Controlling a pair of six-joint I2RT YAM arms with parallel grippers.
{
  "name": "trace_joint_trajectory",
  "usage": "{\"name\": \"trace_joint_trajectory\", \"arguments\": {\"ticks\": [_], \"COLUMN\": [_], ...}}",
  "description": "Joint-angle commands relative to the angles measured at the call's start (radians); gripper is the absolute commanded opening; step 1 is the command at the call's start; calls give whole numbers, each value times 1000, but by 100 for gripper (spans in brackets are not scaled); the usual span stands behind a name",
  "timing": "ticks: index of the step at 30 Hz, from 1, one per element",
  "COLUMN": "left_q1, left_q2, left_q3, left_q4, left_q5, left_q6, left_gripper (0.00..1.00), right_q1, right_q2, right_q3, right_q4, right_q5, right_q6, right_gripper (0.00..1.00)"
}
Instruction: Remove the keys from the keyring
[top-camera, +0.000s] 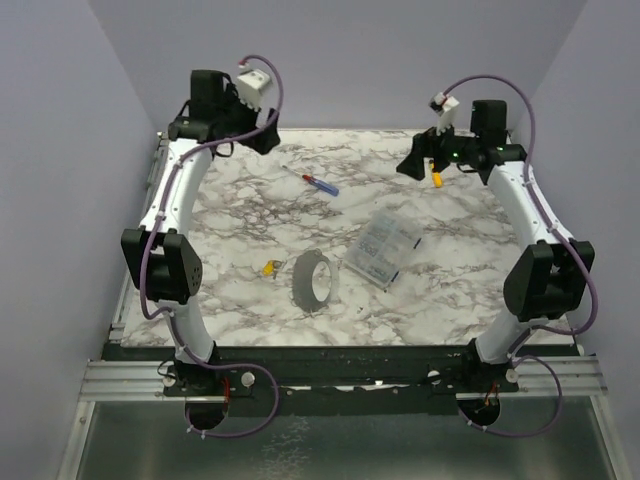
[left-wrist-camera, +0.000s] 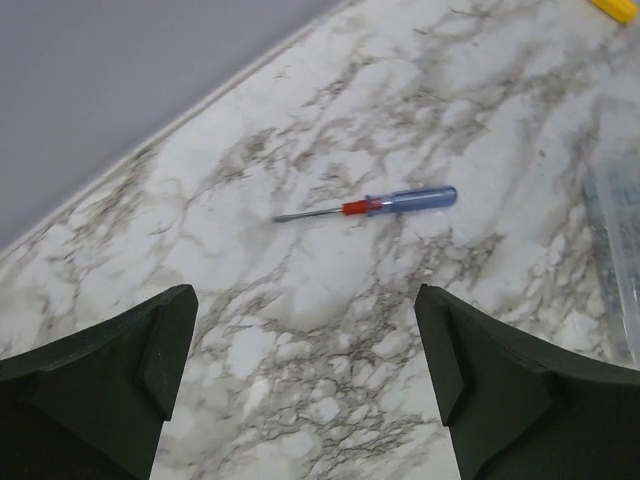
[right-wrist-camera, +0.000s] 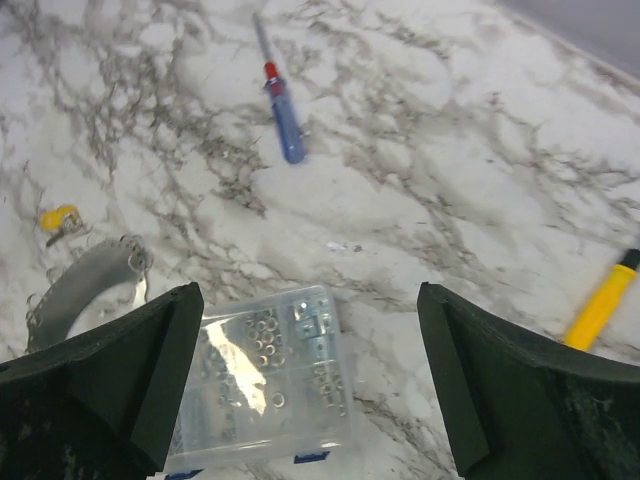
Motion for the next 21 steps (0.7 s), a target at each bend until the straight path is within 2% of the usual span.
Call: {"name": "trace_joint_trajectory", "arguments": {"ticks": [1, 4, 8, 12, 16, 21], "left_q1": [137, 223, 264, 268, 267, 267], "left_q2": [79, 125, 153, 89, 0, -69], "left_q3": [104, 152, 141, -40, -260, -427], "left_q4": [-100, -155, -231, -195, -110, -58], "left_q5": [-99, -160, -296, -389, -419, -451], "left_q6": [-203, -283, -283, -254, -255, -280], "left_gripper": [99, 99, 99, 99, 99, 99], "right_q1": [-127, -221, -326, -390, -398, -398], "right_q2": [-53, -65, -61, -58, -64, -77], "right_q3": [10, -16, -80, -178, -259, -345], "right_q4": [112, 106, 71, 59, 48, 54], "right_q5": [-40, -41, -10, 35, 64, 63], "right_q6": [121, 135, 114, 75, 29, 17], "right_gripper": [100, 100, 100, 100, 100, 100]}}
